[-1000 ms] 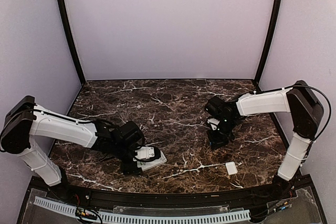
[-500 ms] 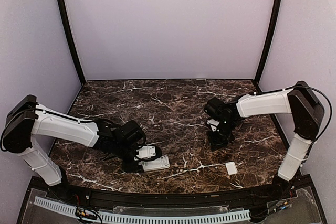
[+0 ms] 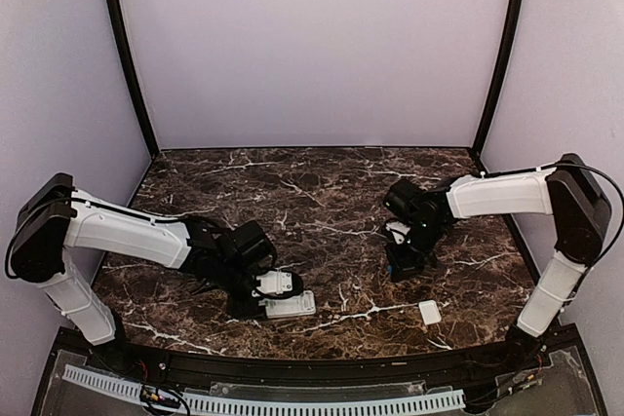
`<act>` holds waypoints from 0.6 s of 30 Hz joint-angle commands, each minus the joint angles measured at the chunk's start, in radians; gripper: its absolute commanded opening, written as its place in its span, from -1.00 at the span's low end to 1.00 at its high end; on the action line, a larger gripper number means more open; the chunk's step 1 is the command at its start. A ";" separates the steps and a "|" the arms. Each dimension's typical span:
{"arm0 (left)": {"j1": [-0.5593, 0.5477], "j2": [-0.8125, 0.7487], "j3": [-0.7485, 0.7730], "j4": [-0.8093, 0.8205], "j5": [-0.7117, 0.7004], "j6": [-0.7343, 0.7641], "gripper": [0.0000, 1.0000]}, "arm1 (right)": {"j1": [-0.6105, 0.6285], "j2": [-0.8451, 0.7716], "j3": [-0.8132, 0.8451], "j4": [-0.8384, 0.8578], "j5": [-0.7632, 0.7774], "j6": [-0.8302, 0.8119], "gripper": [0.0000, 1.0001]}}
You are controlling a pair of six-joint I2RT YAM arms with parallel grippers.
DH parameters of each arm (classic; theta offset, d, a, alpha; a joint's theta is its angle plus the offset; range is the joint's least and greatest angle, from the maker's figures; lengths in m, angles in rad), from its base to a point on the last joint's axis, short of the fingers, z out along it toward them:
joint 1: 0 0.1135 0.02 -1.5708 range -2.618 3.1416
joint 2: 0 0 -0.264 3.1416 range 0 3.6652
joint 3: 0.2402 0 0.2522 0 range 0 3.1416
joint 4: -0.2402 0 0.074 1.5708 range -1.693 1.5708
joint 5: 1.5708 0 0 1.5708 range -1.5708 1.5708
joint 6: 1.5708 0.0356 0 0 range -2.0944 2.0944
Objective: Load the batteries into the remote control
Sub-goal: Move the remote control without batteries to the center of the board.
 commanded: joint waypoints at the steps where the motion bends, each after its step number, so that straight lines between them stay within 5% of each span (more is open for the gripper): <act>1: -0.007 -0.037 0.014 -0.079 0.039 0.002 -1.00 | 0.009 -0.035 -0.019 -0.001 -0.020 0.018 -1.00; 18: 0.000 0.010 0.074 -0.080 0.138 -0.025 -1.00 | 0.057 -0.177 -0.023 -0.020 -0.056 0.014 -1.00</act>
